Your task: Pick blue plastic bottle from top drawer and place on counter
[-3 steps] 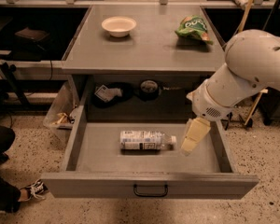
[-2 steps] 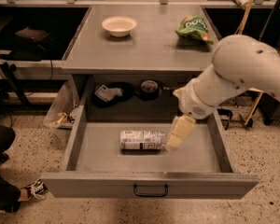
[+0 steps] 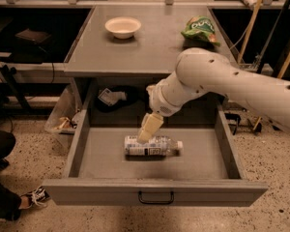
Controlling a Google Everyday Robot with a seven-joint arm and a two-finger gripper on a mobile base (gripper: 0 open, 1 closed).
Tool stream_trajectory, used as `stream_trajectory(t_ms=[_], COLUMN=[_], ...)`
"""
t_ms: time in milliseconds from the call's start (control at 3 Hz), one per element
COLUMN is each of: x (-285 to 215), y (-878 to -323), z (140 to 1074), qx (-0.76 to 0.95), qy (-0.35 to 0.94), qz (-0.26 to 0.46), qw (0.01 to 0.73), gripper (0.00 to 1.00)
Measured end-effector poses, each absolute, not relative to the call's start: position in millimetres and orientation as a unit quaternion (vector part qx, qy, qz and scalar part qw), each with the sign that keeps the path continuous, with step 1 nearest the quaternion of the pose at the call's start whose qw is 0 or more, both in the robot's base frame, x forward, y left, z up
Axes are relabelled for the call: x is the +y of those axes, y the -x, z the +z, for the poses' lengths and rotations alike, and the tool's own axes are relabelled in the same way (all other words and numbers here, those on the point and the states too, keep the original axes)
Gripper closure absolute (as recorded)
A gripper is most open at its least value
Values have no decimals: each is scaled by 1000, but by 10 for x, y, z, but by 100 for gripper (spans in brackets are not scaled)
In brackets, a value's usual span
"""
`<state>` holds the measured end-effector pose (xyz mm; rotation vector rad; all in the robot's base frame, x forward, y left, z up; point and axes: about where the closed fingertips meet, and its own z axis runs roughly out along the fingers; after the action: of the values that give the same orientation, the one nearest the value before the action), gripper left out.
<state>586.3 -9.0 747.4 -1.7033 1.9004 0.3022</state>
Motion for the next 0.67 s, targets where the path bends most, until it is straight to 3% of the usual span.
stream_trajectory(t_ms=[667], x=[-71], y=[-5865], z=[7473], qx=[708], qy=[637], qz=[113], qw=[283], gripper=[0])
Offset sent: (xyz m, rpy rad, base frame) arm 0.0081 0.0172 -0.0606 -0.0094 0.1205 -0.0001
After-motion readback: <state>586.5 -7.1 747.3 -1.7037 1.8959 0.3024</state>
